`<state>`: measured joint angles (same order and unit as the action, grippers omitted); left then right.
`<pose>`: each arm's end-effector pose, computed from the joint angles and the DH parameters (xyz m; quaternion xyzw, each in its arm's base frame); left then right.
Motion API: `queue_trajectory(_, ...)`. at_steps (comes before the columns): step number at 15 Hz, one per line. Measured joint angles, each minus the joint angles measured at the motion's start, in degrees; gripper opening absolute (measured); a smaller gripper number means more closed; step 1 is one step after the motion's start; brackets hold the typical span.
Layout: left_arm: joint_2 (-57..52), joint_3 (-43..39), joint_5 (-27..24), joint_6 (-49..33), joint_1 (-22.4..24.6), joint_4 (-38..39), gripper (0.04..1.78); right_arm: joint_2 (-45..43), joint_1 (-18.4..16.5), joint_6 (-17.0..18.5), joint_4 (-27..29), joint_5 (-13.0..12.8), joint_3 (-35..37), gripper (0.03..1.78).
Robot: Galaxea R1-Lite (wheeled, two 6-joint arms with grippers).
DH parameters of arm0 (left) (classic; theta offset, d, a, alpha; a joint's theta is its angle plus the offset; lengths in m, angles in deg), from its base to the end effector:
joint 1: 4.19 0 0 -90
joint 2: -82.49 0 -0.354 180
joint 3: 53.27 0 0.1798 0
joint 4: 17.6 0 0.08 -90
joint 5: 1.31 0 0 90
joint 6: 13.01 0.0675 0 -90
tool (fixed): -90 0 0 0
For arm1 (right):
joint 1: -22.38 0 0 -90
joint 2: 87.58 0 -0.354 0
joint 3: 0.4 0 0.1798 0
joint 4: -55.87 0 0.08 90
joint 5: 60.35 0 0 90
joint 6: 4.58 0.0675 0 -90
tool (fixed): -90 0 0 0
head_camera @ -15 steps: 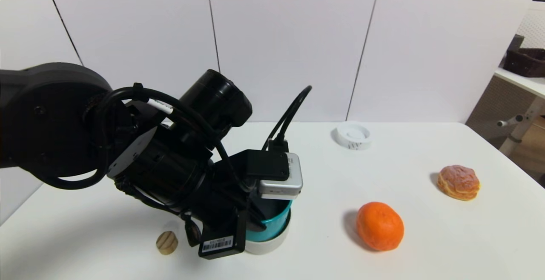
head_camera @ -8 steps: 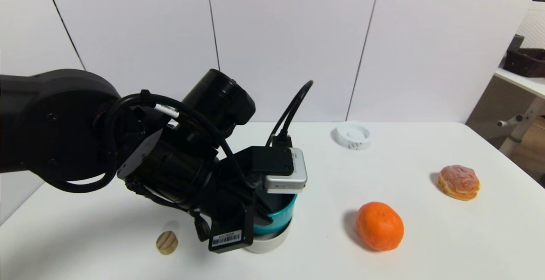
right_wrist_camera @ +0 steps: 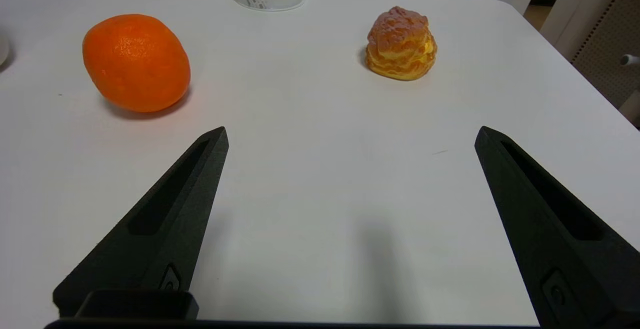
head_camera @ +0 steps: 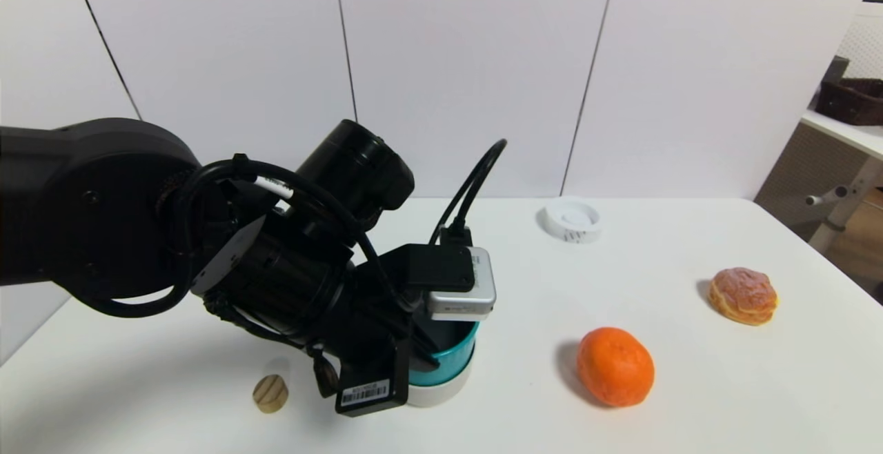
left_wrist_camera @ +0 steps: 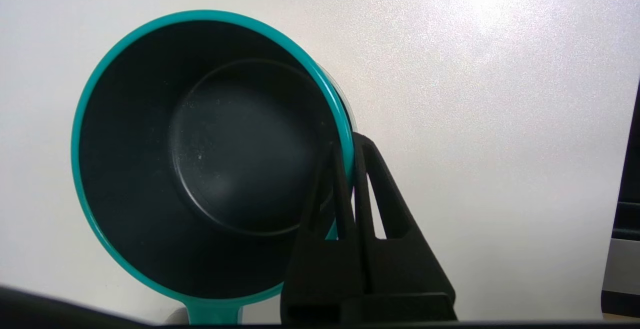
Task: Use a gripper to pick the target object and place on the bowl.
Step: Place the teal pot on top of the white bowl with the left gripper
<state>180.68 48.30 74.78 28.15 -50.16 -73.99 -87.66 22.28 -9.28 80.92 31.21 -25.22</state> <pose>0.2090 -0.2395 0.2448 0.3880 0.2446 -0.5689 0.6827 -0.0434 0.0019 0.0748 -0.0410 0.0008 0.0128 0.9991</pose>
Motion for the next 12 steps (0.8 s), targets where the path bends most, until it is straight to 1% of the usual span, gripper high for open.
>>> queue_trajectory(6, 0.0, 0.0, 0.0, 0.0, 0.0, 0.1, 0.07, 0.0, 0.0, 0.0, 0.0, 0.0, 0.0, 1.71)
queue_trajectory(7, -0.1, 0.0, 0.0, 0.0, 0.0, 0.1, 0.19, 0.0, 0.0, 0.0, 0.0, 0.0, 0.0, 1.71)
queue_trajectory(8, -0.1, 0.0, 0.0, 0.0, 0.0, 0.1, 0.38, 0.0, 0.0, 0.0, 0.0, 0.0, 0.0, 1.71)
queue_trajectory(10, -0.3, 0.0, 0.0, 0.1, 0.0, 0.1, 0.68, 0.0, 0.0, 0.0, 0.0, 0.0, 0.0, 1.71)
queue_trajectory(12, -0.5, 0.0, 0.0, 0.1, -0.1, 0.0, 0.91, 0.0, 0.0, 0.0, 0.0, 0.0, 0.0, 1.71)
